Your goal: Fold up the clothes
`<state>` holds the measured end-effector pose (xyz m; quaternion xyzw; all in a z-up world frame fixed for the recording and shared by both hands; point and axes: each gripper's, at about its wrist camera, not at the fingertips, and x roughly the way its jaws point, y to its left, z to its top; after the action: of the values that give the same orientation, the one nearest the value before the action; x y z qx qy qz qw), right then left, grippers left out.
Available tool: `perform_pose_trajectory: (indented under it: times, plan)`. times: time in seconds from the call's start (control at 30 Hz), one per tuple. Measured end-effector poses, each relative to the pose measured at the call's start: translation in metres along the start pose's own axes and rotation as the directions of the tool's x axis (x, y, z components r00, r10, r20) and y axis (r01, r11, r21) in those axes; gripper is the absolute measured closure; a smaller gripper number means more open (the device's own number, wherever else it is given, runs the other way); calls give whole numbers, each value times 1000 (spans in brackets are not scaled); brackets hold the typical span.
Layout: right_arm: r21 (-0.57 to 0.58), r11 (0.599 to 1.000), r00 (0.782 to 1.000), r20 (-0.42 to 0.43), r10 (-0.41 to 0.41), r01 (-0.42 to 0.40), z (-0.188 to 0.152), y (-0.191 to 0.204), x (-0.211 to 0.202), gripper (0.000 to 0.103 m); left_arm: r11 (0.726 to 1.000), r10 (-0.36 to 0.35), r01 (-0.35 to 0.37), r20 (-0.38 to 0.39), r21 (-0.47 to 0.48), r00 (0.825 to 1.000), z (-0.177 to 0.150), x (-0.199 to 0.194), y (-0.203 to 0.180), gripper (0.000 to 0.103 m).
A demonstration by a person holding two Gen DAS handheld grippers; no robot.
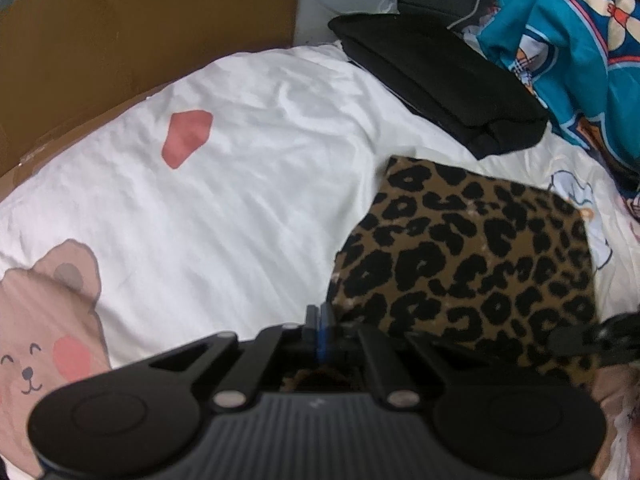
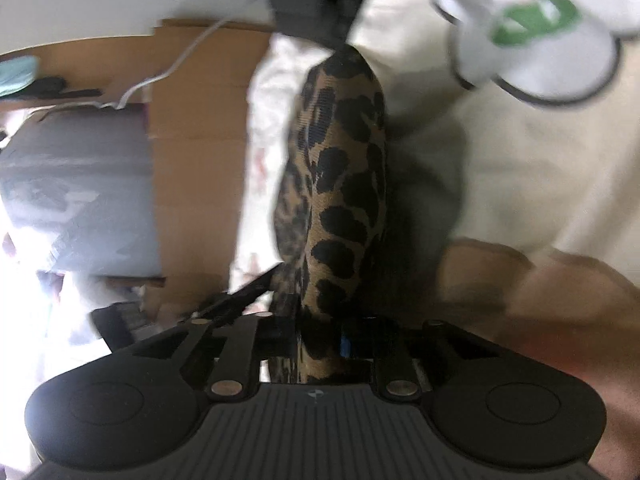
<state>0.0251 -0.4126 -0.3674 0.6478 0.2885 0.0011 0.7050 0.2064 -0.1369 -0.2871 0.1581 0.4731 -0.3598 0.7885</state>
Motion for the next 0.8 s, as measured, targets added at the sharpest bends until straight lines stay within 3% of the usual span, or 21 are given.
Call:
perform_pose_trajectory:
  times: [0.27,0.37,0.5,0.53,0.6,0.67,0.8]
  plan:
    - [111,993,999,9,33,-34,-1,-14,16,76,1000,-15,15,-2,-4,1000,21,73,11,103]
    - [112,993,1000,6,28,-29,0,-12,16,91,1000,7,-7,-3,13,1000,35,96,19,102]
    - [66,998,1000,-4,19,-19,2,-1,12,95,996,-37,41,47,-81,998,79,131,56,96]
    - [58,998,1000,-6,19,-18,3,1,11,96,994,-53,57,46,-97,998,89,142,63,92]
    - [48,999,1000,-11,18,-17,4,5,11,96,983,-107,114,54,-146,993,96,163,72,74]
    - [44,999,1000,-17,13,-12,5,6,10,96,961,-166,178,71,-211,984,98,184,77,33]
    - [36,999,1000,-21,4,-3,6,7,11,96,930,-239,243,49,-276,970,97,229,70,30]
